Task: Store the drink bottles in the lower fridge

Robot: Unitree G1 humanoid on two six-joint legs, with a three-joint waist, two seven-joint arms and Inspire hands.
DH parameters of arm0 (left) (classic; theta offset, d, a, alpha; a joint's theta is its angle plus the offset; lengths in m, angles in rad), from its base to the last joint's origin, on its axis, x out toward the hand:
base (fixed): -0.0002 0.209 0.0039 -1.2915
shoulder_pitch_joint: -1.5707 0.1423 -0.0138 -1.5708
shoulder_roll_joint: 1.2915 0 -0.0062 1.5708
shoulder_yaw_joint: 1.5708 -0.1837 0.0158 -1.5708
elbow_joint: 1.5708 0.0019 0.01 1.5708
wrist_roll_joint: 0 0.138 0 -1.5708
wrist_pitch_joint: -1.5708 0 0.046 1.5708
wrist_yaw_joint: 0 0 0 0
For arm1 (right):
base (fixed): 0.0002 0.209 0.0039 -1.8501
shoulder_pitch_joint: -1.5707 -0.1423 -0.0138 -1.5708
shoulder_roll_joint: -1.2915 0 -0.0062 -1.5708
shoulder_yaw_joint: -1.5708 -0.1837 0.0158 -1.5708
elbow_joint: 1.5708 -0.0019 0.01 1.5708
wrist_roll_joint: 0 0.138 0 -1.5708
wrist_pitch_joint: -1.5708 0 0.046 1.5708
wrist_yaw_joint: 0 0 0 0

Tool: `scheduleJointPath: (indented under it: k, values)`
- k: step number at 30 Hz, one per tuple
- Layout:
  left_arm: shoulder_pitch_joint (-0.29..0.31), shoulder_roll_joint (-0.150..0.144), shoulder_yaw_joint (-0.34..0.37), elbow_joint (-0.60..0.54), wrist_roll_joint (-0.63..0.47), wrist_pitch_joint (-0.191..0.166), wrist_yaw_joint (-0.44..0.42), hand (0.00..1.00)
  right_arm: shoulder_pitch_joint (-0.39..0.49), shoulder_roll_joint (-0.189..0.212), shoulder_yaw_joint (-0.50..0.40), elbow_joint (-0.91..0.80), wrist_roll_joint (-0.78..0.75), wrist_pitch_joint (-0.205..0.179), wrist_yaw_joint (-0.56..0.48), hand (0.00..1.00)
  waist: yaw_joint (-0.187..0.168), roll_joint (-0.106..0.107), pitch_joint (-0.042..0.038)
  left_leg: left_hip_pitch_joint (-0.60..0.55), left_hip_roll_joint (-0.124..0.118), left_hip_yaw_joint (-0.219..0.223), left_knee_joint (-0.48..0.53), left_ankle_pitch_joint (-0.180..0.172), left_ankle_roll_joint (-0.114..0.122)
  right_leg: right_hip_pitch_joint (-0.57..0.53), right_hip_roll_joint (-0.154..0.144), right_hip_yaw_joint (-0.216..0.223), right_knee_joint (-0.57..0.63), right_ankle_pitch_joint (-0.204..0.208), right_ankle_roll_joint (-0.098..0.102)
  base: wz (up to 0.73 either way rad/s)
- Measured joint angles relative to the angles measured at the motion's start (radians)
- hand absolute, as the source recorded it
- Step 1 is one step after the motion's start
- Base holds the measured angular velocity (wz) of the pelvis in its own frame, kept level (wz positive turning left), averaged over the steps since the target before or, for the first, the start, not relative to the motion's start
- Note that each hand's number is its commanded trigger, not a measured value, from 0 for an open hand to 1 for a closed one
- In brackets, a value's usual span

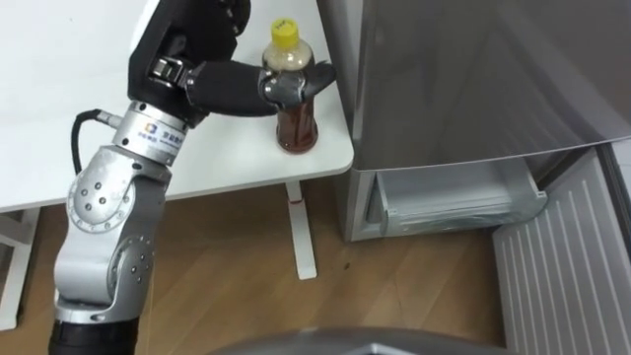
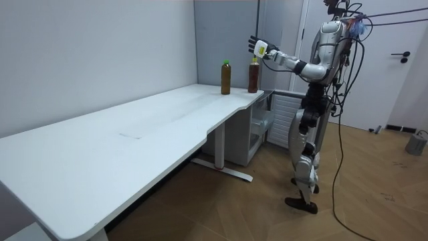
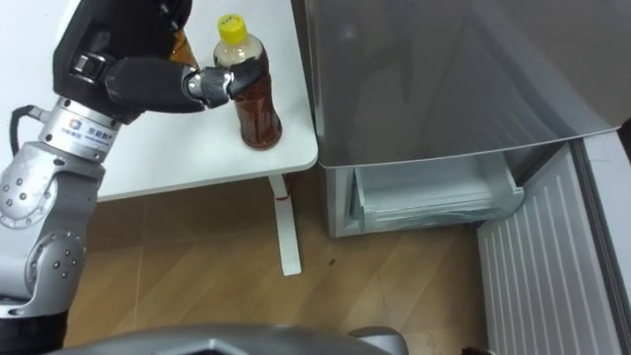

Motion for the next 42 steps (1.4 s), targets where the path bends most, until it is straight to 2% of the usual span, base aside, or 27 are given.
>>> scheduleJointPath:
  k: [8, 19, 27, 34, 42]
  values:
    - [0.0, 0.0, 0.0, 0.001, -0.057, 0.0, -0.005, 0.0, 0.001, 0.0, 0.0, -0.009, 0.004, 0.0, -0.021, 0.0, 0.0, -0.003, 0.0026, -0.001, 0.0, -0.001, -0.001, 0.0, 0.0, 0.0, 0.0, 0.0, 0.0, 0.0, 0.0, 0.0]
    - [0.001, 0.0, 0.0, 0.002, -0.056, 0.0, 0.004, 0.0, 0.004, 0.0, 0.0, -0.016, -0.008, -0.001, -0.031, 0.0, 0.002, -0.003, 0.0031, 0.0, 0.0, 0.0, -0.007, 0.0, 0.0, -0.003, 0.001, 0.001, 0.0, 0.0, 0.0, 0.0]
    - [0.001, -0.001, 0.0, 0.002, 0.092, 0.0, 0.033, 0.0, 0.004, 0.002, 0.0, -0.012, -0.061, -0.001, -0.029, 0.0, 0.002, -0.005, 0.0029, -0.001, -0.001, 0.005, -0.008, 0.001, 0.0, -0.008, 0.001, 0.0, 0.0, 0.0, 0.0, -0.01]
    - [0.002, -0.001, -0.003, 0.004, 0.122, 0.0, 0.05, 0.0, 0.002, 0.003, 0.005, -0.003, -0.077, -0.004, -0.029, 0.0, 0.002, -0.014, 0.0075, -0.001, 0.0, 0.004, -0.002, 0.001, 0.0, -0.005, 0.001, -0.001, -0.001, 0.0, 0.0, 0.0]
    - [0.002, -0.009, -0.047, 0.066, 0.142, -0.001, 0.074, 0.0, 0.013, 0.005, 0.039, -0.003, -0.075, -0.005, -0.043, 0.0, 0.003, -0.011, 0.0056, 0.013, 0.001, 0.007, -0.011, 0.001, 0.0, 0.002, 0.002, 0.002, 0.001, 0.0, 0.0, -0.01]
